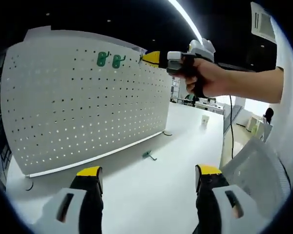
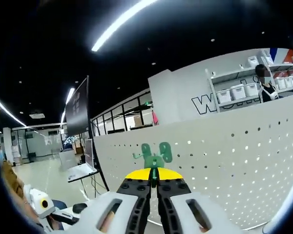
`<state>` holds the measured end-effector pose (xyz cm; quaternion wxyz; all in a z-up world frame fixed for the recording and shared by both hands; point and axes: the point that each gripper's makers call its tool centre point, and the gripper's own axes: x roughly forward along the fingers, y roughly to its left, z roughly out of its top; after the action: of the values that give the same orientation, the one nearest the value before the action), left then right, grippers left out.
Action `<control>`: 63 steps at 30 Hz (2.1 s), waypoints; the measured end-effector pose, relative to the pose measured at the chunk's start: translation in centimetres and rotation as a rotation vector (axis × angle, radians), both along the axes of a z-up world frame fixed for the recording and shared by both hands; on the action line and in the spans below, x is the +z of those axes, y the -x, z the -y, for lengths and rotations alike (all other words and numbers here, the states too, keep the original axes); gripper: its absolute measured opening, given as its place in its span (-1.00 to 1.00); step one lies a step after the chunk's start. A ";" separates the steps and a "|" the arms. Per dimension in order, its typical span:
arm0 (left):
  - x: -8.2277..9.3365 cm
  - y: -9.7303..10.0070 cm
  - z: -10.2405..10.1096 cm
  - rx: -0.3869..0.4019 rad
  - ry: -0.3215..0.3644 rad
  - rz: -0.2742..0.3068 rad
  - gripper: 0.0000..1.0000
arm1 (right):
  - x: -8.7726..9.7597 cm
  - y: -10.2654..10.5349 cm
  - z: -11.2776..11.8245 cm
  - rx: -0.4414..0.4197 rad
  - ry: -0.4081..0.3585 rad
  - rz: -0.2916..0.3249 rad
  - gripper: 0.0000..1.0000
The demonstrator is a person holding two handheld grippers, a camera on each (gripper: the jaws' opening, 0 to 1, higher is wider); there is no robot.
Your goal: Insert the hook assembly into the mounting plate slot until the hook locks in place.
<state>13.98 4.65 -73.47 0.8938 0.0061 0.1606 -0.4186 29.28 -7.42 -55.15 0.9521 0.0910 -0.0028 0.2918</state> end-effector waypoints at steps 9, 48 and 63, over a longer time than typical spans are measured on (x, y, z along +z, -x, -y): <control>-0.3 0.6 -1.1 0.021 -0.001 -0.003 0.58 | 1.2 -1.9 1.0 -0.054 0.048 0.033 -0.99; -0.4 0.3 -4.1 0.098 -0.030 -0.001 0.53 | -0.1 -6.7 2.5 -0.186 0.164 0.035 -0.99; -0.6 0.2 -4.1 0.098 -0.027 -0.007 0.51 | 0.0 -6.8 2.1 -0.299 0.231 0.064 -0.99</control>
<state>13.76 8.70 -74.12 0.9126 0.0090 0.1693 -0.3720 36.05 -9.54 -55.10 0.9884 -0.0299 -0.0131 0.1484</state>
